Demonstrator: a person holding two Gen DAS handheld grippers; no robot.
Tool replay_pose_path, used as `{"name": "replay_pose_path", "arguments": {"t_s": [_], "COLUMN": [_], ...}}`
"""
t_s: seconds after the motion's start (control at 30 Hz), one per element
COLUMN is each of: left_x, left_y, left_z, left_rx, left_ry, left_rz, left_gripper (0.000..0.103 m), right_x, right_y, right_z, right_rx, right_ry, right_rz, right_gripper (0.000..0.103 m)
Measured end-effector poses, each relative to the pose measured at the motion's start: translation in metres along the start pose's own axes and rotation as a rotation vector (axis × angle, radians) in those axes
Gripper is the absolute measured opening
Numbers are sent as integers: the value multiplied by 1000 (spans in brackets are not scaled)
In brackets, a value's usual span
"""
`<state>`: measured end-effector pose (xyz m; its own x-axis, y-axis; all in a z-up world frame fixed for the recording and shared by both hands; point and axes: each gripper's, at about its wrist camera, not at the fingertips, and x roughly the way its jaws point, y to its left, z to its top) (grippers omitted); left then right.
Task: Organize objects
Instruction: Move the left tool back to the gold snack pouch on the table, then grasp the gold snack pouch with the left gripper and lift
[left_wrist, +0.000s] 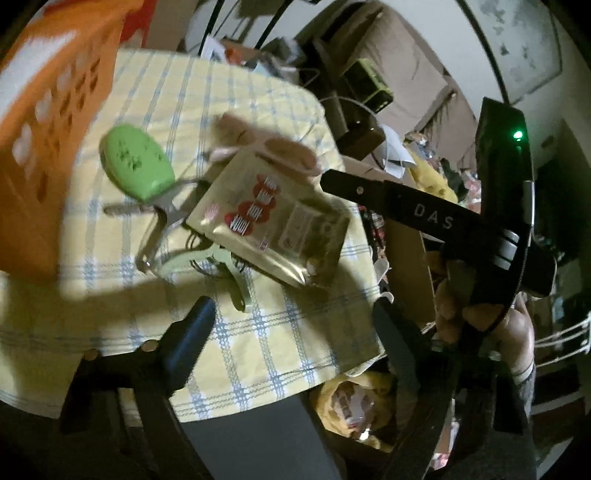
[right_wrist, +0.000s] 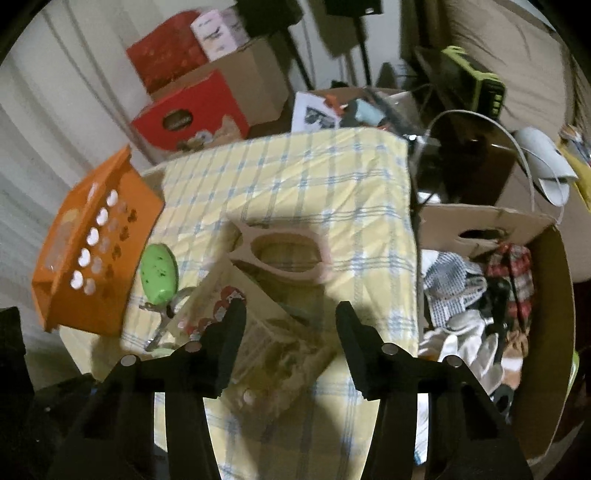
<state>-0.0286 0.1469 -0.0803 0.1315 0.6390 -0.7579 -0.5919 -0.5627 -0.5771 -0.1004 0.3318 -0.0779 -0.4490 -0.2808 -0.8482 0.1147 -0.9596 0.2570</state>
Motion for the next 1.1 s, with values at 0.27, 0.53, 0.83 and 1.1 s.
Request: {"name": "replay_pose_path", "arguments": {"t_s": [0.27, 0.53, 0.83, 1.1], "left_x": [22, 23, 22, 21], "left_y": [20, 23, 26, 26], "left_z": [1, 6, 6, 5], "left_rx": [-82, -60, -75, -42], "left_ry": [35, 41, 40, 47], "left_rz": [-45, -37, -39, 17], "left_gripper": [77, 61, 51, 30], "right_x": [23, 14, 7, 14], "right_y": [-4, 0, 11, -6], "right_z": [2, -19, -41, -48], "right_rx": [-1, 9, 5, 64], "right_ry": [69, 112, 129, 110], "right_rz": [65, 129, 169, 219], "right_gripper": [45, 23, 23, 24]}}
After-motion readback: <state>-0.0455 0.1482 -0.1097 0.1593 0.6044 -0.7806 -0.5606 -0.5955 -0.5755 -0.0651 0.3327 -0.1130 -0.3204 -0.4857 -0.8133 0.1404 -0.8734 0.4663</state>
